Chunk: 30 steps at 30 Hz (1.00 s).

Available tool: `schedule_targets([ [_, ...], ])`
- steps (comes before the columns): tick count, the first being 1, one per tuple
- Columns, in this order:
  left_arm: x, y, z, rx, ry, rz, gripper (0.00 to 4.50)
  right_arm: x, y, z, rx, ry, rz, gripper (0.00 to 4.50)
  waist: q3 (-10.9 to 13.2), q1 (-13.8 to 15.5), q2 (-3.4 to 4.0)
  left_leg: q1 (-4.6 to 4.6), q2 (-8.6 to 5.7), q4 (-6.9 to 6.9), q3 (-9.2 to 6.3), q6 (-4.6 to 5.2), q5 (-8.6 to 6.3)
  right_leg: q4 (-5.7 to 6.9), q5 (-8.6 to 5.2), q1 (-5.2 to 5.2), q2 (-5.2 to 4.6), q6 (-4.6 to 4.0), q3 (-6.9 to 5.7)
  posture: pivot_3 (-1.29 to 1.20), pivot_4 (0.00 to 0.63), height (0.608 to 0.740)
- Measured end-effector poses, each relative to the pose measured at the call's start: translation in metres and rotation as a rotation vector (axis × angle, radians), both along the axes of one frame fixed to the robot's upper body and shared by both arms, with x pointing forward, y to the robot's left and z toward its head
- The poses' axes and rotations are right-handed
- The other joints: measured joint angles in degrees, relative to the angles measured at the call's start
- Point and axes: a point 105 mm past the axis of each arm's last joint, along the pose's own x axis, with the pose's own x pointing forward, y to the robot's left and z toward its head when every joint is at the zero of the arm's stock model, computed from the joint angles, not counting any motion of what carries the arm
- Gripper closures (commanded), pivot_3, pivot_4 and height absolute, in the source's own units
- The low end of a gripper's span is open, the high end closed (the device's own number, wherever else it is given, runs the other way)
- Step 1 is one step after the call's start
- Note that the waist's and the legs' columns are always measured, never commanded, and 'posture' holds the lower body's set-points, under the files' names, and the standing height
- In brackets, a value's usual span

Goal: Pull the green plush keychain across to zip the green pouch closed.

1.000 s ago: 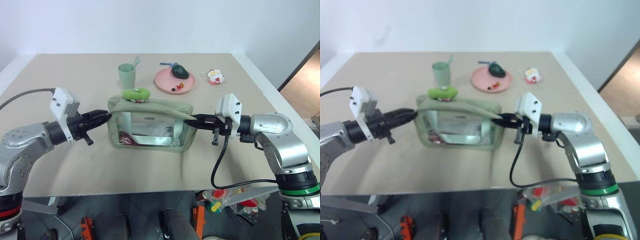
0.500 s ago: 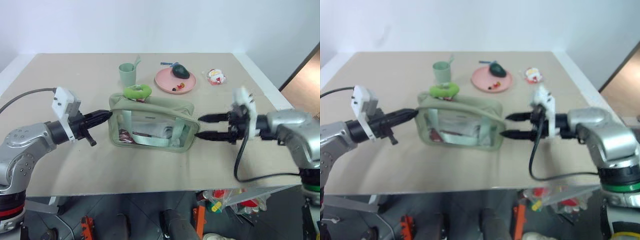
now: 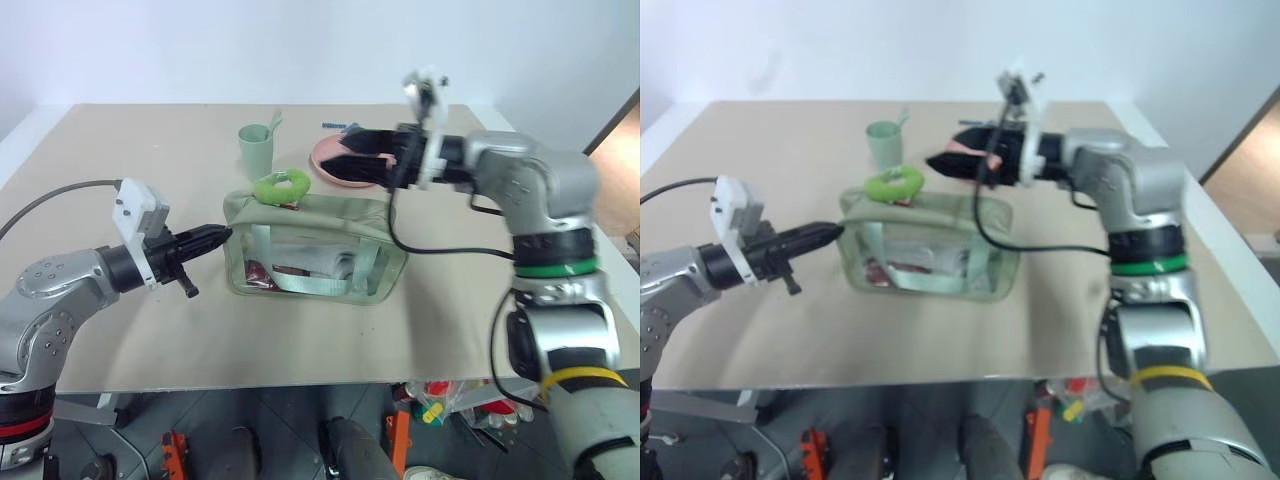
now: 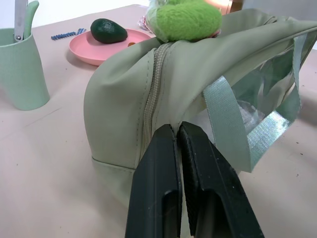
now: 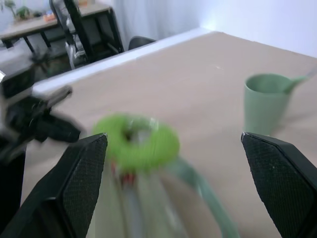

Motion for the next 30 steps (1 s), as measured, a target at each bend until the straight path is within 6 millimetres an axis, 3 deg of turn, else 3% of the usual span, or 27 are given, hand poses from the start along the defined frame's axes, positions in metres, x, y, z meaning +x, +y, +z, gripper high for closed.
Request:
schedule_targets([
  [5, -0.001, -0.004, 0.001, -0.008, -0.003, -0.006, 4.50, 0.012, 0.023, -0.001, 0.003, 0.023, -0.013, 0.02, 0.00, 0.30, 0.00, -0.13, -0.12, -0.01, -0.02, -0.02, -0.02, -0.07, 0.00, 0.01, -0.20, 0.00, -0.07, 0.00, 0.150, 0.740],
  [8, 0.000, -0.004, 0.001, -0.010, -0.008, 0.006, 4.50, 0.011, 0.031, -0.016, -0.059, 0.045, 0.017, 0.02, -0.01, 0.31, -0.01, -0.14, -0.12, -0.01, -0.02, -0.02, -0.03, -0.09, -0.01, 0.01, -0.21, 0.01, -0.08, 0.00, 0.150, 0.740],
  [12, 0.002, -0.004, 0.000, -0.011, -0.010, 0.027, 4.50, 0.001, 0.033, -0.049, -0.117, 0.137, 0.088, 1.21, 0.01, 0.36, 0.01, -0.14, -0.09, 0.00, -0.11, -0.02, -0.03, -0.06, -0.02, 0.00, -0.15, 0.03, -0.17, 0.00, 0.150, 0.740],
  [20, 0.003, -0.004, 0.000, -0.001, -0.014, 0.037, 4.50, -0.007, 0.033, -0.051, -0.150, 0.142, 0.131, 3.95, 0.00, 0.32, 0.01, -0.07, 0.00, 0.06, -0.14, -0.02, -0.01, -0.03, 0.00, 0.04, -0.09, -0.01, -0.28, 0.00, 0.150, 0.740],
  [22, 0.003, -0.004, 0.000, 0.000, -0.015, 0.035, 4.50, -0.006, 0.033, -0.048, -0.142, 0.123, 0.128, 4.45, 0.00, 0.33, 0.01, -0.07, -0.01, 0.06, -0.14, -0.02, -0.01, -0.03, 0.00, 0.05, -0.10, 0.00, -0.28, 0.00, 0.150, 0.740],
  [30, 0.004, -0.005, 0.000, 0.004, -0.022, 0.034, 4.50, -0.002, 0.025, -0.038, -0.078, 0.055, 0.102, 4.45, 0.01, 0.51, 0.01, -0.12, -0.02, 0.05, -0.15, -0.02, -0.01, -0.04, -0.03, 0.04, -0.11, 0.04, -0.28, 0.00, 0.150, 0.740],
])
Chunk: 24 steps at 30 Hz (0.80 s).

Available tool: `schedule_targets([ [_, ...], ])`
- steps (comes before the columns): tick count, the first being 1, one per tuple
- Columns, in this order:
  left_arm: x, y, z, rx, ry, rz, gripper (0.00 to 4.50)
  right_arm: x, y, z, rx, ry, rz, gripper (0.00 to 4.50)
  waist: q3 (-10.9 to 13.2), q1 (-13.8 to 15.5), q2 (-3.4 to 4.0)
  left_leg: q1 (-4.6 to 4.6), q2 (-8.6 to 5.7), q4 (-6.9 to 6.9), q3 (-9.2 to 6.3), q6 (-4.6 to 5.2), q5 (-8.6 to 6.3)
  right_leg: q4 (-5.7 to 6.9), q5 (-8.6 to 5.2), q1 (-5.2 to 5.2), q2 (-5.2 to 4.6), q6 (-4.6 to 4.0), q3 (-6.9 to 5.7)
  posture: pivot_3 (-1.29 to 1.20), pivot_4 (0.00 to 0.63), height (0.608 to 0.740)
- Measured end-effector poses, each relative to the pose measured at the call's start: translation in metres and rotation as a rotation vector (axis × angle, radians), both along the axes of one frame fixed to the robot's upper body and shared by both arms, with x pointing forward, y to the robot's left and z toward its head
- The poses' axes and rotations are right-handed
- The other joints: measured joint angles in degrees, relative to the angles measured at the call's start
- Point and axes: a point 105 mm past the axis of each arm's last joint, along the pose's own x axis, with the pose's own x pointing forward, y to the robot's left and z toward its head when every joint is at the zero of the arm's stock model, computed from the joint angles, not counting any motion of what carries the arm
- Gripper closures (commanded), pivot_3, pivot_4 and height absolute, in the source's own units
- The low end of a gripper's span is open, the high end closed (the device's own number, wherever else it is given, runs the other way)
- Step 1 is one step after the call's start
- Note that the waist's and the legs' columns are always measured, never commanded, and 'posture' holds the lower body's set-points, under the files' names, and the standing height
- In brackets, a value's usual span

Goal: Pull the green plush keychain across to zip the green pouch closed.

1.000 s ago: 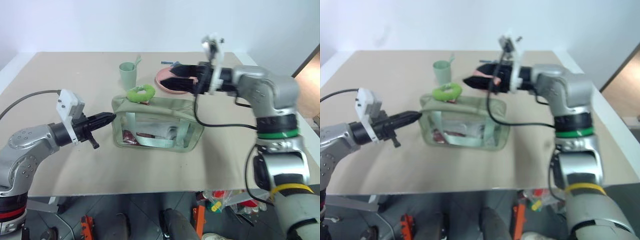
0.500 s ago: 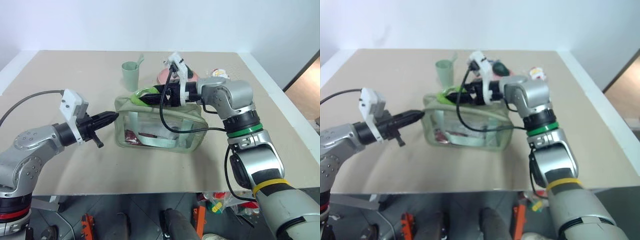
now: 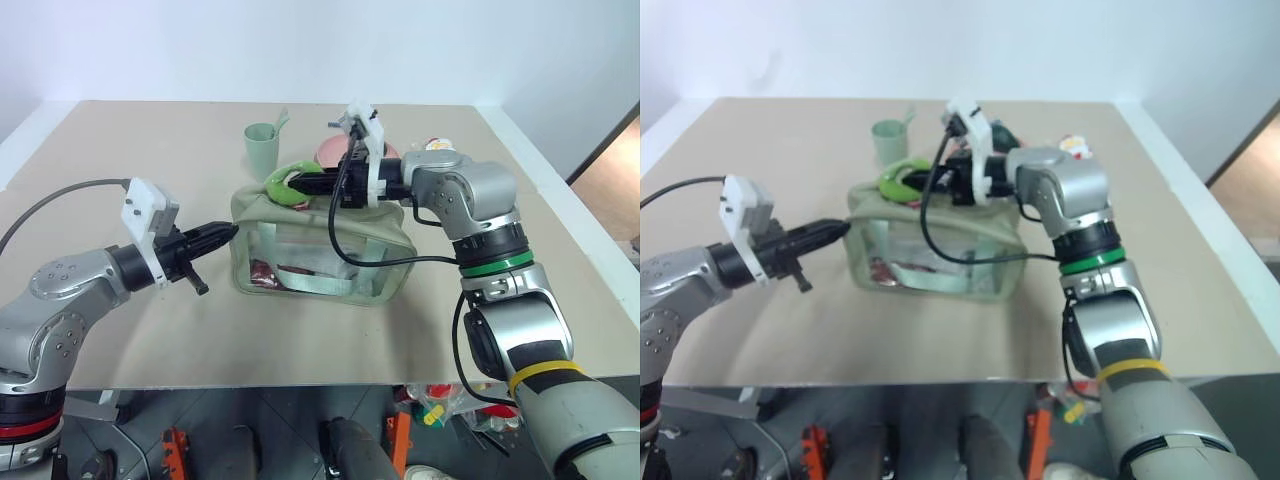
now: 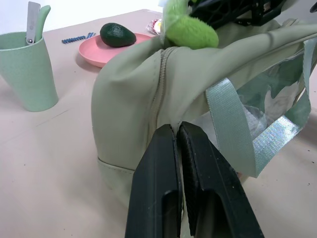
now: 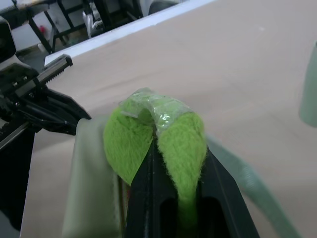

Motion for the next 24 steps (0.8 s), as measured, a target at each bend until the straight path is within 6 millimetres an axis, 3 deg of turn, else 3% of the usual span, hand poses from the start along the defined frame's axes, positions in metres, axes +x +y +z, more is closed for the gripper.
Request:
schedule_targets([
  [3, 0.002, -0.005, 0.002, -0.011, -0.007, -0.002, 4.50, -0.004, -0.019, 0.018, 0.090, -0.074, 0.003, 4.45, 0.01, 0.44, 0.01, -0.02, 0.00, -0.01, 0.00, 0.00, 0.00, -0.01, 0.00, -0.01, 0.00, 0.00, 0.01, 0.00, 0.150, 0.740],
  [7, 0.005, -0.010, 0.004, -0.028, -0.015, -0.011, 4.50, -0.018, -0.030, 0.030, 0.112, -0.159, 0.032, 4.45, 0.01, 0.73, 0.01, -0.01, 0.02, -0.02, 0.00, 0.00, 0.00, -0.01, -0.01, -0.02, 0.03, 0.00, 0.00, 0.00, 0.150, 0.740],
  [18, 0.012, -0.013, -0.001, -0.058, 0.019, -0.027, 4.50, -0.020, -0.037, 0.011, 0.073, -0.138, 0.012, 4.45, 0.04, 0.74, 0.06, 0.02, 0.05, -0.01, 0.01, 0.00, 0.00, 0.02, 0.01, -0.04, 0.08, -0.07, 0.02, 0.00, 0.150, 0.740],
  [24, -0.003, -0.028, 0.006, -0.178, 0.118, -0.146, 4.50, -0.014, -0.038, 0.009, 0.035, -0.200, -0.002, 4.45, 0.04, 0.69, 0.06, -0.01, 0.05, -0.03, -0.01, 0.00, -0.01, 0.01, -0.02, -0.05, 0.08, -0.02, 0.02, 0.00, 0.150, 0.740],
])
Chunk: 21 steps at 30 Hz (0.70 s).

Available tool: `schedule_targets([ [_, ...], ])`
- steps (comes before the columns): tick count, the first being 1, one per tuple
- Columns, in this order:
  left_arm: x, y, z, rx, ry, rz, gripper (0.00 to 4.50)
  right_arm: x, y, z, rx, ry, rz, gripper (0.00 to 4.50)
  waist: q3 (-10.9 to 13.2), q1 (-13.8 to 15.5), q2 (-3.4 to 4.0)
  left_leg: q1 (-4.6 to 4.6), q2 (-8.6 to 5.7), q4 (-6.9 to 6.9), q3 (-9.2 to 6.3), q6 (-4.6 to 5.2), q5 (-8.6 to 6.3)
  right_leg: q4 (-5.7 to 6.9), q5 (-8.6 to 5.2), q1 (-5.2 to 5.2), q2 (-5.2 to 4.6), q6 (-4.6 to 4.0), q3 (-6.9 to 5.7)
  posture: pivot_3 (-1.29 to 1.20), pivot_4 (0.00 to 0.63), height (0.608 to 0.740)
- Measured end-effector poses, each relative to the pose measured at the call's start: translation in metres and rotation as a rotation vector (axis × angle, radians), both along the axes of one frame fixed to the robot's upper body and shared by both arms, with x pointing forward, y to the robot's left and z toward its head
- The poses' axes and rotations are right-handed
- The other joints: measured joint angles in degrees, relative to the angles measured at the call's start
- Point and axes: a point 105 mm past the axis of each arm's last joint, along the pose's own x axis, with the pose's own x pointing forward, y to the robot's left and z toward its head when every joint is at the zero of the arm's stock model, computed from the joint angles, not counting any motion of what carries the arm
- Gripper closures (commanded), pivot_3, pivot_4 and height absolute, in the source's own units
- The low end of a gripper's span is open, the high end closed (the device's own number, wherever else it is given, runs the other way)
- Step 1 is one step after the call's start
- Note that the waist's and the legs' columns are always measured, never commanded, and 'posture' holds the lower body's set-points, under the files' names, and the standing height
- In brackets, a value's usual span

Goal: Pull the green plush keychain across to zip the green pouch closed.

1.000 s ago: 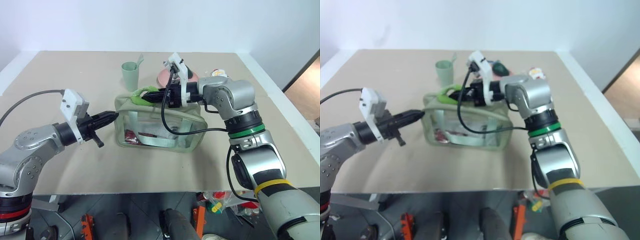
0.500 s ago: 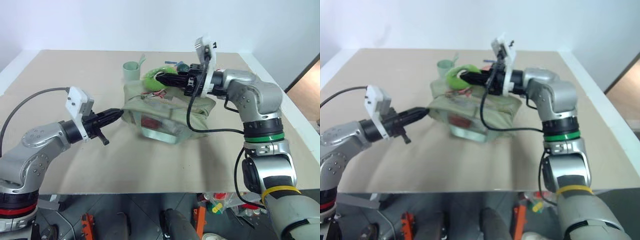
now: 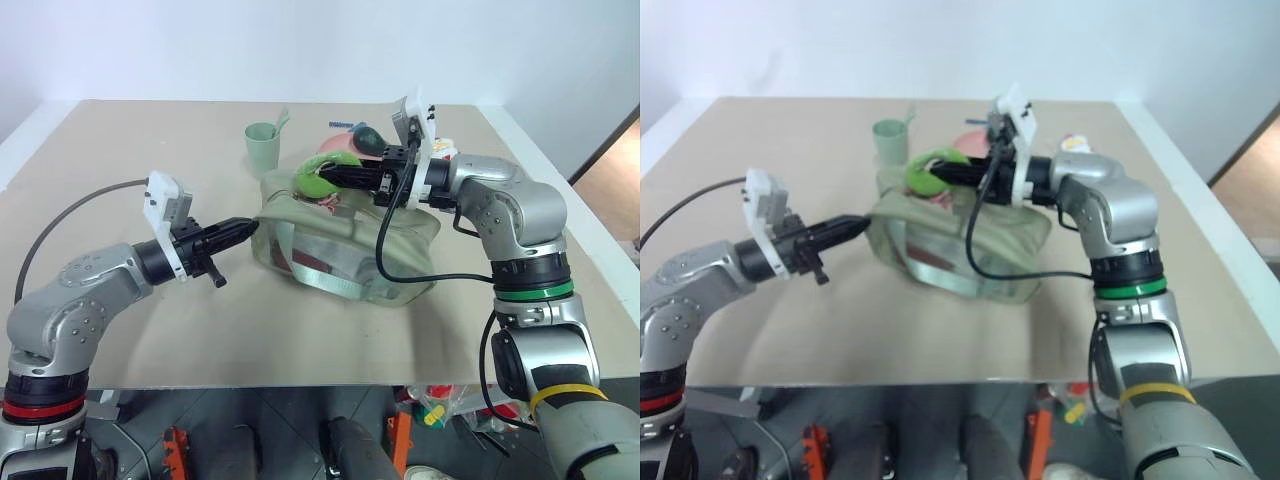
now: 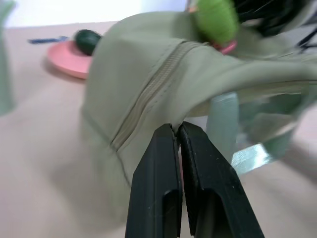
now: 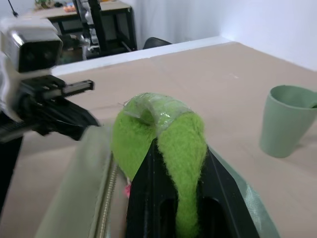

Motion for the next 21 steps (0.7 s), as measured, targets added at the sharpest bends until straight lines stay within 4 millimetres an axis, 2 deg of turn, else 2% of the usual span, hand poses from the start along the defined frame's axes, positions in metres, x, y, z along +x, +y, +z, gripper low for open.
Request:
schedule_targets([
  [3, -0.010, -0.009, 0.002, -0.008, 0.031, -0.052, 4.50, 0.006, 0.002, -0.004, -0.008, -0.003, 0.000, 4.45, 0.00, 0.01, 0.00, 0.00, 0.00, 0.01, -0.01, 0.00, 0.00, 0.01, 0.00, 0.00, 0.01, 0.00, 0.00, 0.00, 0.150, 0.740],
  [7, -0.012, -0.011, 0.004, 0.006, 0.040, -0.043, 4.50, 0.018, 0.011, -0.001, 0.008, 0.007, 0.014, 3.12, 0.00, -0.04, 0.00, 0.04, 0.00, 0.04, -0.01, -0.01, 0.01, 0.03, 0.05, 0.01, 0.03, -0.07, 0.00, 0.00, 0.150, 0.740],
  [11, -0.009, -0.007, 0.001, 0.027, 0.041, -0.010, 4.50, 0.019, 0.022, 0.001, 0.004, -0.023, 0.045, 1.77, 0.00, 0.07, 0.00, 0.04, 0.00, 0.03, -0.06, -0.01, 0.01, 0.03, 0.04, 0.03, 0.05, -0.05, -0.01, 0.00, 0.150, 0.740],
  [15, -0.009, -0.003, -0.005, 0.045, 0.047, 0.015, 4.50, 0.020, 0.024, -0.002, -0.012, -0.042, 0.048, 0.24, 0.00, 0.08, 0.00, 0.01, -0.01, 0.02, -0.05, -0.01, 0.01, 0.01, 0.03, 0.02, 0.02, -0.04, -0.01, 0.00, 0.150, 0.740],
  [16, -0.009, -0.002, -0.005, 0.050, 0.046, 0.017, 4.50, 0.020, 0.024, -0.002, -0.013, -0.042, 0.049, 0.07, 0.00, 0.08, 0.00, 0.01, -0.01, 0.02, -0.05, -0.01, 0.01, 0.01, 0.03, 0.02, 0.02, -0.05, -0.01, 0.00, 0.150, 0.740],
  [20, -0.009, 0.000, -0.007, 0.063, 0.037, 0.030, 4.50, 0.019, 0.024, -0.005, -0.016, -0.034, 0.060, 0.07, 0.00, 0.07, 0.00, 0.03, 0.00, 0.02, -0.05, -0.01, 0.01, 0.02, 0.04, 0.02, 0.04, -0.07, -0.01, 0.00, 0.150, 0.740],
  [21, -0.008, 0.001, -0.006, 0.066, 0.032, 0.034, 4.50, 0.019, 0.023, -0.006, -0.015, -0.029, 0.059, 0.34, 0.00, 0.06, 0.00, 0.04, 0.00, 0.02, -0.05, -0.02, 0.01, 0.03, 0.05, 0.02, 0.05, -0.08, -0.01, 0.00, 0.150, 0.740],
])
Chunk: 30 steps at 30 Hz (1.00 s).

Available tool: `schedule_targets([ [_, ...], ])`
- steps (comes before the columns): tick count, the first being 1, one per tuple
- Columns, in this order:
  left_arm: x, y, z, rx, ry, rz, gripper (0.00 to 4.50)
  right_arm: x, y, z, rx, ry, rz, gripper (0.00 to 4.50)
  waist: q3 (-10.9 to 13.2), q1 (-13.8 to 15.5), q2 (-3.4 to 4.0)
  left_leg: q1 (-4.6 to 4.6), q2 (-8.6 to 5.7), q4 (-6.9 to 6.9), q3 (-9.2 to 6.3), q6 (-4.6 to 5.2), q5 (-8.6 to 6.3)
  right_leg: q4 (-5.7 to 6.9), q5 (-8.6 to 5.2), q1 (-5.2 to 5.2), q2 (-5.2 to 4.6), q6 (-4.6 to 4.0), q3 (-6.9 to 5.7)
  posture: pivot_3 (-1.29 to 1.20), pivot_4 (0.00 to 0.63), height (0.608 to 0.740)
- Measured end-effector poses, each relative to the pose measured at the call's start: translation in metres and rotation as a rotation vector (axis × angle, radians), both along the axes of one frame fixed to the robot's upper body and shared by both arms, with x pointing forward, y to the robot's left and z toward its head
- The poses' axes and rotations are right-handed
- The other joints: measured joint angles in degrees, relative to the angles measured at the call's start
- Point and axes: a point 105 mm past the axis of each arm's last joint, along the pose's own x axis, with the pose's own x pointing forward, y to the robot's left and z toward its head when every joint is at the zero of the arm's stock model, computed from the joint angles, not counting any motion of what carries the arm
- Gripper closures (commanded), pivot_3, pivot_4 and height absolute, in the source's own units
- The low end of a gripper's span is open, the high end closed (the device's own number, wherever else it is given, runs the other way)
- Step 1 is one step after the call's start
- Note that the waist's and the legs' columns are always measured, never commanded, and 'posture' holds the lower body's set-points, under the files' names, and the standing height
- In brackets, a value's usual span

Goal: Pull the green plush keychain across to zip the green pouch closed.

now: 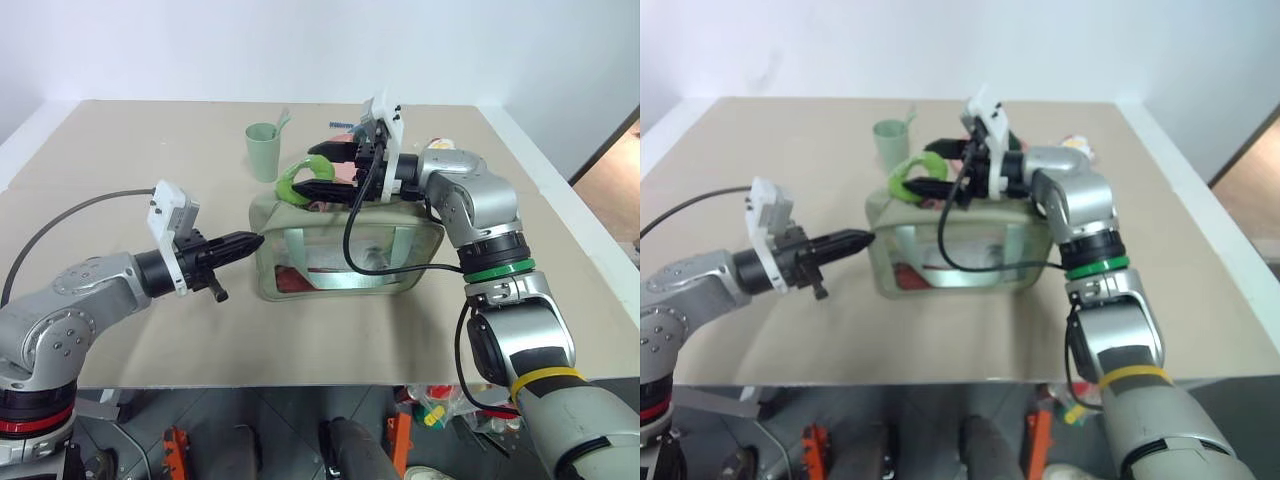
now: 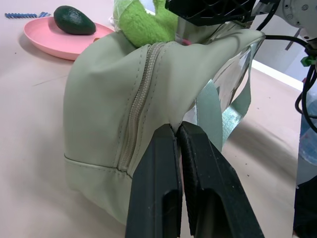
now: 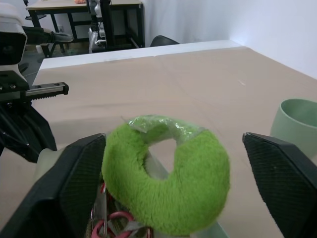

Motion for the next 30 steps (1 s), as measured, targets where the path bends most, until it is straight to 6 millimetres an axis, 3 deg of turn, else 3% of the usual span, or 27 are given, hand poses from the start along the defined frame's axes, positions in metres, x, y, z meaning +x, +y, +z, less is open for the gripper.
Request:
schedule_targets([
  [12, 0.003, 0.001, -0.001, 0.032, -0.031, -0.003, 4.50, -0.003, -0.010, -0.002, 0.020, 0.020, -0.009, 4.42, 0.00, 0.01, 0.00, 0.01, 0.00, 0.00, 0.00, -0.01, 0.01, 0.00, 0.00, 0.01, 0.01, -0.01, 0.00, 0.00, 0.150, 0.740],
  [24, 0.021, -0.001, 0.004, 0.009, -0.073, 0.087, 4.50, -0.018, -0.028, 0.033, 0.134, -0.118, 0.014, 4.47, 0.00, 0.06, 0.00, 0.00, -0.01, 0.01, 0.00, -0.01, 0.01, 0.00, 0.01, 0.03, 0.00, 0.00, 0.00, 0.00, 0.150, 0.740],
  [27, 0.023, -0.002, 0.004, 0.007, -0.083, 0.108, 4.50, -0.015, -0.043, 0.043, 0.144, -0.175, -0.044, 4.47, 0.00, 0.09, 0.00, -0.01, -0.03, 0.01, 0.00, -0.01, 0.01, 0.00, 0.00, 0.03, -0.04, 0.01, 0.01, 0.00, 0.150, 0.740],
  [30, 0.024, -0.002, 0.005, 0.011, -0.096, 0.122, 4.50, -0.010, -0.075, 0.054, 0.137, -0.236, -0.158, 4.47, 0.00, 0.11, 0.00, -0.03, -0.08, 0.00, 0.01, -0.01, 0.00, -0.02, -0.02, 0.03, -0.09, 0.04, 0.01, 0.00, 0.150, 0.740],
])
